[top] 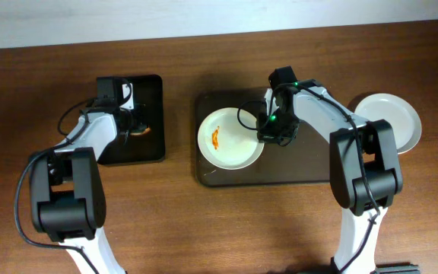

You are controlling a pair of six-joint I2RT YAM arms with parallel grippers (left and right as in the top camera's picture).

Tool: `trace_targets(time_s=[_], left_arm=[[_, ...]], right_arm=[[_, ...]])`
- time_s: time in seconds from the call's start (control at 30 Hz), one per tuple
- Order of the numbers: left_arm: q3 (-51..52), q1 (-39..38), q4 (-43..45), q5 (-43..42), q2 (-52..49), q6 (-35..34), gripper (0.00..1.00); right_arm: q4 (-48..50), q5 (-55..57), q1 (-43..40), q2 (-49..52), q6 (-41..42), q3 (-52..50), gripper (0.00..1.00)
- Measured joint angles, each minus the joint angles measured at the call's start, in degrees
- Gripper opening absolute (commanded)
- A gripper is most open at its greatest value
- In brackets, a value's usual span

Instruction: Clean dirty plates on tray and stack at the side

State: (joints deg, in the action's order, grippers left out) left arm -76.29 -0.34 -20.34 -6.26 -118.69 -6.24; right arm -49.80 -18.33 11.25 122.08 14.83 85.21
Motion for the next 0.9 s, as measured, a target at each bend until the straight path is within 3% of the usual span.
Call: trace_targets(time_s=[0.13, 0.27, 0.37, 0.5, 0.63, 0.9], left_arm=[[-3.61, 0.00, -8.57, 0.13, 4.22, 0.02, 0.00], [-5.90, 0.00, -9.09, 0.04, 25.03, 0.02, 0.00], [-6.10, 0.00, -9.07, 0.04, 30.69, 0.00, 0.00], [-6.45, 0.00, -8.00, 2.54, 27.08, 0.00, 0.00], [-5.62, 0.00, -4.52, 4.94, 5.60, 0.70, 0.00], [-5.51, 0.00, -8.79, 0.35, 8.70, 0.98, 0.00]], right_arm=[[-0.02, 0.00, 0.00, 0.00, -0.02, 0.00, 0.04], [0.00, 0.02, 0.02, 0.00, -0.02, -0.04, 0.04], [0.00, 0.02, 0.00, 0.00, -0.02, -0.04, 0.04], [0.00, 0.00, 0.02, 0.00, -0.04, -0.04, 0.04], [0.02, 0.00, 0.02, -0.04, 0.00, -0.09, 0.04], [0.02, 0.02, 0.02, -0.04, -0.02, -0.09, 0.04]])
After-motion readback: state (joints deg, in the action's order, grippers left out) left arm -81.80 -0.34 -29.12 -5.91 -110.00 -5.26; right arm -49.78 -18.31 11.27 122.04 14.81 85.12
